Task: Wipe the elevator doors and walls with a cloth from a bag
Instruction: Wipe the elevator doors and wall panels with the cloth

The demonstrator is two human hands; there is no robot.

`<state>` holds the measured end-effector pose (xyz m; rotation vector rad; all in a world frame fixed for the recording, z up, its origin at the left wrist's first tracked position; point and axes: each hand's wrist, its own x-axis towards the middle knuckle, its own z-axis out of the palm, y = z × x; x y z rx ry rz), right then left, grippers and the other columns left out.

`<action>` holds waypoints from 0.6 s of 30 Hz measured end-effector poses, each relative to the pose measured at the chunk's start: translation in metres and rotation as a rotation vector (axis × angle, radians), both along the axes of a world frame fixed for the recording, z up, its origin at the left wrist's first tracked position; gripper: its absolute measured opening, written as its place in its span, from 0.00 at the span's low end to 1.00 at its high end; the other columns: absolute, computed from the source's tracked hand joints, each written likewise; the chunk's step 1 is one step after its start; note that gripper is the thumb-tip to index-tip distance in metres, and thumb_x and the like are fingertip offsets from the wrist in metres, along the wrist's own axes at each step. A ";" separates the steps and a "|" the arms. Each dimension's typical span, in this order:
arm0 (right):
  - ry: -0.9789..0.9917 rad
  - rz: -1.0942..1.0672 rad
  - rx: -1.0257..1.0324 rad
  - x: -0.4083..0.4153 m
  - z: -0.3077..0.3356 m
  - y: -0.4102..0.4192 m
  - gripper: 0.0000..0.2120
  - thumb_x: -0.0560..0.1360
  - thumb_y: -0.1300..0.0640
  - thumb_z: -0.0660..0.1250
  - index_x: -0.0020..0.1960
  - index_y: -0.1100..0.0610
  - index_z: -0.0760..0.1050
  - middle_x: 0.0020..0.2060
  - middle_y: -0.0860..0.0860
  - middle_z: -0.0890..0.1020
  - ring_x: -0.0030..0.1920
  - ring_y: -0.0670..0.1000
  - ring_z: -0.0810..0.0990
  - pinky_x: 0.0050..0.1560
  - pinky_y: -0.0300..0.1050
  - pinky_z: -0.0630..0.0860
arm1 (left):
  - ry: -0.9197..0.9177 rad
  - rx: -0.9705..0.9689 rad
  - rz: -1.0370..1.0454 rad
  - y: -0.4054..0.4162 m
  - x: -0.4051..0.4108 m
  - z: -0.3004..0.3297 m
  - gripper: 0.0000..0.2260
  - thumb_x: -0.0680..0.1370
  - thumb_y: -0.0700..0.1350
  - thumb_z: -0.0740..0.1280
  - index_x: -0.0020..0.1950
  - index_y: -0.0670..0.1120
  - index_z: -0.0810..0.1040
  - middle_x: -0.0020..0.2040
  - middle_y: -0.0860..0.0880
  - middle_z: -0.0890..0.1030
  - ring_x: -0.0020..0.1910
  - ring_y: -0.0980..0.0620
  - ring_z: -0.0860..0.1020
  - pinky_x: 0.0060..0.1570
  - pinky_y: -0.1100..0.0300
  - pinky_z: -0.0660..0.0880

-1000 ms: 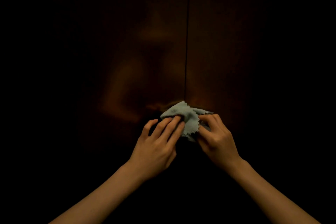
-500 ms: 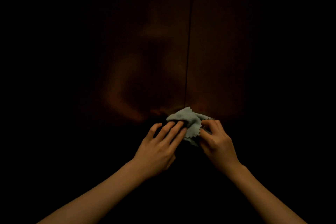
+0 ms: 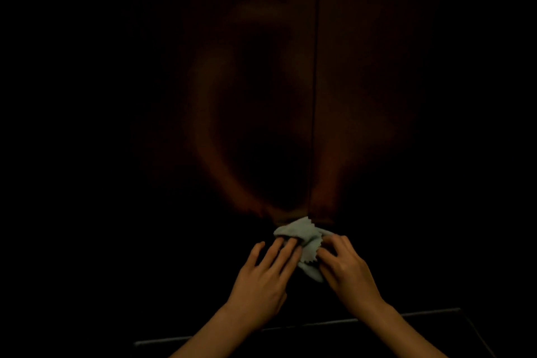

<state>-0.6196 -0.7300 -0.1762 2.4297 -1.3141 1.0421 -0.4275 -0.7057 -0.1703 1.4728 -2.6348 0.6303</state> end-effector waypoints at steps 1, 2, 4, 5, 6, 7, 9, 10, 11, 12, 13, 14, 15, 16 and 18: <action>-0.001 0.000 0.017 0.001 -0.010 0.000 0.20 0.62 0.61 0.77 0.44 0.51 0.67 0.48 0.47 0.70 0.48 0.47 0.71 0.34 0.35 0.73 | -0.005 0.026 0.010 0.000 0.001 -0.010 0.42 0.59 0.54 0.75 0.71 0.46 0.66 0.70 0.47 0.71 0.67 0.47 0.64 0.62 0.48 0.58; -0.002 0.003 0.034 0.002 -0.018 0.001 0.21 0.62 0.61 0.77 0.44 0.51 0.67 0.48 0.47 0.70 0.48 0.47 0.71 0.33 0.35 0.73 | -0.012 0.040 0.016 0.000 0.003 -0.017 0.42 0.59 0.54 0.75 0.71 0.46 0.65 0.70 0.47 0.70 0.68 0.47 0.64 0.62 0.48 0.58; -0.003 -0.002 0.066 0.003 -0.036 0.002 0.22 0.61 0.61 0.78 0.45 0.50 0.67 0.48 0.47 0.70 0.48 0.47 0.71 0.31 0.36 0.73 | -0.028 0.067 0.018 0.000 0.005 -0.033 0.43 0.60 0.54 0.75 0.71 0.46 0.65 0.71 0.47 0.70 0.68 0.47 0.64 0.63 0.47 0.58; -0.003 -0.011 0.079 0.003 -0.045 0.003 0.22 0.61 0.61 0.78 0.46 0.50 0.68 0.48 0.48 0.71 0.48 0.48 0.72 0.30 0.36 0.73 | -0.029 0.076 0.016 0.000 0.005 -0.040 0.43 0.60 0.54 0.75 0.71 0.46 0.64 0.71 0.47 0.70 0.68 0.47 0.64 0.63 0.47 0.58; -0.007 -0.022 0.094 0.003 -0.052 0.003 0.22 0.61 0.61 0.78 0.46 0.50 0.69 0.48 0.49 0.73 0.47 0.48 0.74 0.29 0.36 0.73 | -0.034 0.087 0.017 0.000 0.005 -0.046 0.42 0.60 0.54 0.75 0.71 0.45 0.64 0.71 0.47 0.70 0.68 0.47 0.63 0.63 0.47 0.58; -0.019 -0.034 0.119 0.003 -0.061 0.004 0.21 0.61 0.61 0.78 0.47 0.50 0.69 0.48 0.50 0.75 0.46 0.50 0.77 0.27 0.37 0.74 | -0.032 0.096 0.015 0.000 0.004 -0.054 0.42 0.60 0.54 0.75 0.71 0.46 0.64 0.71 0.47 0.70 0.69 0.47 0.63 0.63 0.48 0.58; -0.039 -0.052 0.167 0.004 -0.074 0.005 0.20 0.62 0.63 0.77 0.47 0.51 0.72 0.47 0.51 0.77 0.43 0.50 0.81 0.25 0.39 0.75 | -0.029 0.118 0.014 0.000 0.004 -0.065 0.42 0.60 0.54 0.75 0.71 0.45 0.64 0.71 0.47 0.70 0.69 0.47 0.63 0.64 0.48 0.57; -0.042 -0.060 0.194 0.004 -0.079 0.004 0.19 0.63 0.63 0.76 0.47 0.51 0.73 0.48 0.51 0.77 0.42 0.50 0.82 0.25 0.40 0.76 | -0.030 0.129 0.015 -0.001 0.004 -0.070 0.43 0.60 0.54 0.75 0.72 0.45 0.64 0.71 0.47 0.69 0.69 0.47 0.63 0.64 0.47 0.57; -0.043 -0.066 0.225 0.005 -0.087 0.006 0.18 0.64 0.64 0.76 0.47 0.51 0.73 0.48 0.51 0.77 0.41 0.50 0.82 0.25 0.41 0.76 | -0.028 0.143 0.013 0.000 0.004 -0.077 0.43 0.60 0.54 0.75 0.72 0.45 0.64 0.71 0.47 0.69 0.69 0.46 0.63 0.64 0.47 0.57; -0.049 -0.067 0.255 0.005 -0.093 0.006 0.17 0.64 0.64 0.75 0.47 0.51 0.74 0.48 0.51 0.77 0.41 0.50 0.82 0.26 0.42 0.76 | -0.029 0.155 0.014 0.001 0.004 -0.082 0.43 0.60 0.54 0.75 0.72 0.45 0.64 0.71 0.47 0.69 0.69 0.46 0.64 0.64 0.47 0.57; -0.056 -0.067 0.282 0.006 -0.100 0.008 0.16 0.65 0.64 0.75 0.47 0.52 0.74 0.48 0.51 0.77 0.41 0.50 0.82 0.26 0.42 0.77 | -0.024 0.167 0.013 0.002 0.004 -0.088 0.44 0.59 0.55 0.75 0.71 0.45 0.64 0.71 0.47 0.70 0.68 0.46 0.64 0.64 0.47 0.57; -0.066 -0.068 0.309 0.006 -0.106 0.009 0.16 0.65 0.64 0.74 0.48 0.52 0.75 0.48 0.51 0.77 0.42 0.51 0.82 0.28 0.42 0.77 | -0.022 0.187 0.021 0.003 0.003 -0.094 0.44 0.59 0.55 0.76 0.71 0.45 0.64 0.71 0.47 0.70 0.68 0.46 0.65 0.64 0.47 0.58; -0.077 -0.071 0.334 0.007 -0.113 0.010 0.15 0.66 0.65 0.74 0.49 0.52 0.76 0.48 0.51 0.77 0.43 0.51 0.81 0.30 0.42 0.77 | -0.020 0.197 0.026 0.003 0.003 -0.101 0.44 0.59 0.55 0.76 0.71 0.45 0.64 0.70 0.47 0.71 0.68 0.46 0.66 0.64 0.47 0.58; -0.084 -0.075 0.360 0.008 -0.119 0.010 0.14 0.67 0.65 0.73 0.49 0.53 0.77 0.48 0.51 0.77 0.45 0.51 0.80 0.33 0.41 0.76 | -0.016 0.203 0.029 0.004 0.003 -0.108 0.44 0.59 0.56 0.76 0.71 0.45 0.64 0.70 0.47 0.71 0.67 0.47 0.68 0.63 0.47 0.58; -0.091 -0.084 0.400 0.010 -0.132 0.011 0.13 0.68 0.66 0.71 0.49 0.54 0.78 0.48 0.52 0.77 0.47 0.53 0.77 0.40 0.40 0.74 | -0.004 0.204 0.033 0.004 0.003 -0.121 0.43 0.59 0.56 0.76 0.70 0.45 0.66 0.69 0.47 0.72 0.66 0.47 0.71 0.64 0.47 0.61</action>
